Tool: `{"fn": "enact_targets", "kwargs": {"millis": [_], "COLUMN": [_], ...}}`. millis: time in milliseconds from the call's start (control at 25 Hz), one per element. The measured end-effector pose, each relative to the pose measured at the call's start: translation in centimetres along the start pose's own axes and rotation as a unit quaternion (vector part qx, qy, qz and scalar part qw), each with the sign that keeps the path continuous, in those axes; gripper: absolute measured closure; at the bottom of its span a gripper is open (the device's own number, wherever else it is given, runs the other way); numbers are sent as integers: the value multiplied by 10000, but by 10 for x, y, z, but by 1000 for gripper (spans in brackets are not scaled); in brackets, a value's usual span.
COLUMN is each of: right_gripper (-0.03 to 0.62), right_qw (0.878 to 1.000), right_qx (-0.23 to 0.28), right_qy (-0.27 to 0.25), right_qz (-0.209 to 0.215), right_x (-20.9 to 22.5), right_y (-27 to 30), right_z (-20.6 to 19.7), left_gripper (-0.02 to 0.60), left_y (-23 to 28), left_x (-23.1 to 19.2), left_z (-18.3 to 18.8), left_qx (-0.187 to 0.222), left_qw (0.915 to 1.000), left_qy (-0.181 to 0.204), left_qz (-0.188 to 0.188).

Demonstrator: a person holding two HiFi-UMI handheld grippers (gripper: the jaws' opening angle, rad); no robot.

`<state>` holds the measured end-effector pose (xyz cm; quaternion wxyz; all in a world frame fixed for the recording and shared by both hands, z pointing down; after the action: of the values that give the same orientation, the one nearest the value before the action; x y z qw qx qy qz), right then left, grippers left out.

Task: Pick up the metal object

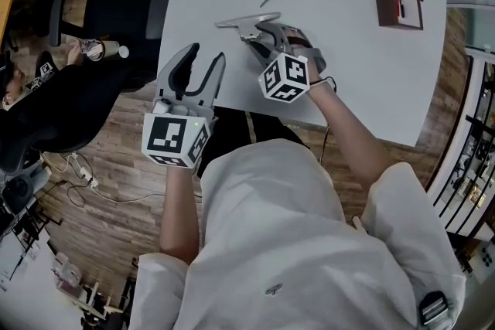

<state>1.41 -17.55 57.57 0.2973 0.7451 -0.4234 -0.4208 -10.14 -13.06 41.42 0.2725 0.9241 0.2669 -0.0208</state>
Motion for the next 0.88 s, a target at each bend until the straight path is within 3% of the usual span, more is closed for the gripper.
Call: {"fn": "enact_targets", "kwargs": {"millis": [880], "right_gripper": [420], "right_qw": [9987], "right_qx": [-258], "right_qy": [-433], "right_qz": [-26], "right_x": [-3], "right_y": [22], "right_z": [1], "left_gripper": [380], "left_y": [2], "left_x": [-11], "left_z": [-3], "left_qx": [-110], "left_qw": [9999], "left_qy": [-42], "left_qz": [-87]}}
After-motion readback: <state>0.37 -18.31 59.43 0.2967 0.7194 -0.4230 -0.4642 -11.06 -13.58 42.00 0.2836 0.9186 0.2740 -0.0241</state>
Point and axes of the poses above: the fingertips, and each gripper's own axes: y forward along the fingers, x to its right, z out of its top, the point moved 4 cm from there along -y, backward along the fingers, and after that the axes turned 8 degrees about -x, right-handed, at the moved point
